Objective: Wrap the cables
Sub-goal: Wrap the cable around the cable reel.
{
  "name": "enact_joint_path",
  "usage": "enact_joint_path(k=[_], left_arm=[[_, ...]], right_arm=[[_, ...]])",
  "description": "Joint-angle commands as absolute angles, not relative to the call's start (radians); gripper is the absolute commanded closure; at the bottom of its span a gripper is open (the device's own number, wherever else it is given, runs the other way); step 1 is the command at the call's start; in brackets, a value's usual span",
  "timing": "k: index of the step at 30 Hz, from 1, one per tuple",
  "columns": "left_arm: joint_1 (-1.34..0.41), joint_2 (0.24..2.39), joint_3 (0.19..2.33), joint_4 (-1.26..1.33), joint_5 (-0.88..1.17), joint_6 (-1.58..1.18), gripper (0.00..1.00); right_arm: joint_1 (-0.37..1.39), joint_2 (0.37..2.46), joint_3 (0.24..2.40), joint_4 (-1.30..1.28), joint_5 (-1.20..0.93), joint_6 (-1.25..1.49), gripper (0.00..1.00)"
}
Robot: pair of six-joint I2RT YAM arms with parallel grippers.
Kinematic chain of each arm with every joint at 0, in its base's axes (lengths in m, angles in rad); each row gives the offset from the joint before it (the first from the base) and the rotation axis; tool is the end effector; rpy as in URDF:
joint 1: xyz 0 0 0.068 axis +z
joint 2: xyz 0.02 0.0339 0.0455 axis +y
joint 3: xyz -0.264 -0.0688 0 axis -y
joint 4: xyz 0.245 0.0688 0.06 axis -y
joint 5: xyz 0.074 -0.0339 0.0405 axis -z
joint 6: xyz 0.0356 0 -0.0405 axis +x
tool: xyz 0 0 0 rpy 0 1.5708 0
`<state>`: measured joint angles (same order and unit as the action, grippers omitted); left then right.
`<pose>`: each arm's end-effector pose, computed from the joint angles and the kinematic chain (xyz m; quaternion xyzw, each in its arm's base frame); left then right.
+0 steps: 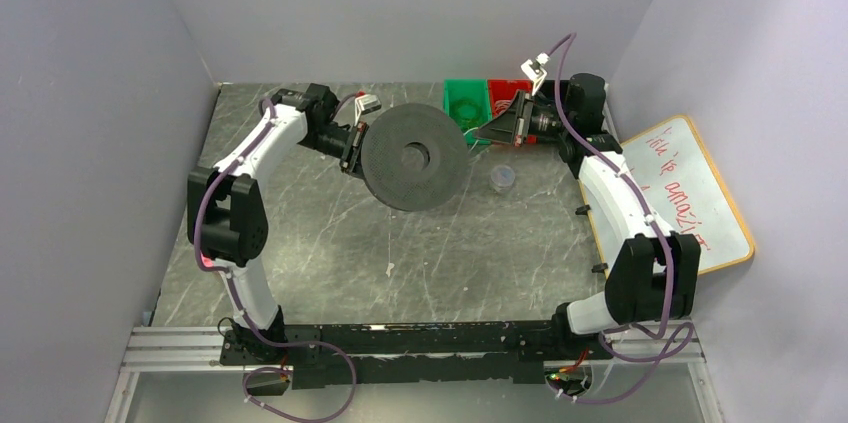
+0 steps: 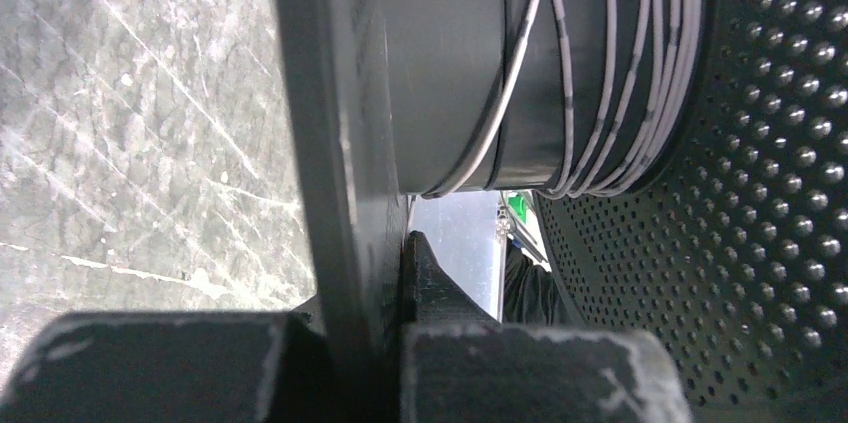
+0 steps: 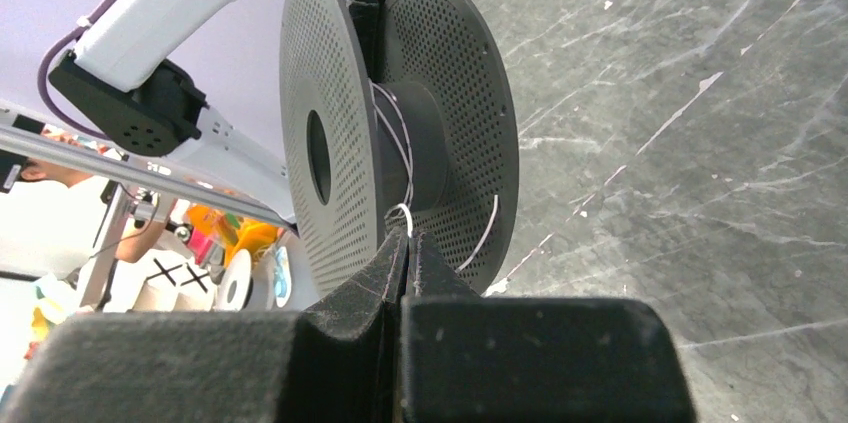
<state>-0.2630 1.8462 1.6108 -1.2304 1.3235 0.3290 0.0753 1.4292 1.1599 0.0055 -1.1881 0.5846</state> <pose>0.3316 -0.1250 0.2865 0.2607 0.7442 -0.6120 0.0616 0.3158 0.0569 0.3447 -0.1636 0.7224 0.5837 0.3327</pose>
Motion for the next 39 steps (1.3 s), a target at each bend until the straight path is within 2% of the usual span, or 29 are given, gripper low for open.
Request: enact_joint_path(k=[1,16,30,39], left_arm=[[-0.260,1.844,1.660,-1.289,1.413,0.402,0.98],[-0.261,1.886,1.709,-1.351,1.407,0.454,0.98],[-0.262,1.881,1.712,-1.350,1.397,0.454,0.98],[-0.275,1.883,1.697,-1.335,1.389,0.443,0.98]], right_arm=[[0.071,1.434,1.167,0.052,-1.206,0.620,1.00],[0.082,1.383,1.150,0.073,-1.212,0.693,1.00],[0.145,1.405,1.105,0.038,-1.057,0.654,1.00],[0.153,1.386,1.028,0.198,-0.980,0.758,1.00]])
